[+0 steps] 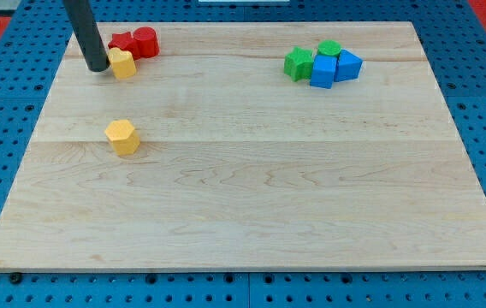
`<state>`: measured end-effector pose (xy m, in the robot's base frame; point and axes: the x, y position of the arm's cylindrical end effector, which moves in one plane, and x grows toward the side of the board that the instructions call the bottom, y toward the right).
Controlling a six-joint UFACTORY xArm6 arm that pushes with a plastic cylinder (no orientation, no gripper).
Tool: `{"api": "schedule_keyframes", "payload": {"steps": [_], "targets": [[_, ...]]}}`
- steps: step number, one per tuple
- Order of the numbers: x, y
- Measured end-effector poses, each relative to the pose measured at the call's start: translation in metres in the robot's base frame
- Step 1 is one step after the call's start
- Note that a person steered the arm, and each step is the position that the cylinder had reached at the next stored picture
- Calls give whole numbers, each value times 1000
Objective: Keep the yellow hexagon at the center
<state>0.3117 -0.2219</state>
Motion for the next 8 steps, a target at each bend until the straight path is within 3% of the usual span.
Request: {"api": "schedule_keyframes", "payload": {"steps": [2, 4, 6, 8], "targets": [[104, 11], [157, 58], [159, 145], [144, 109]]}}
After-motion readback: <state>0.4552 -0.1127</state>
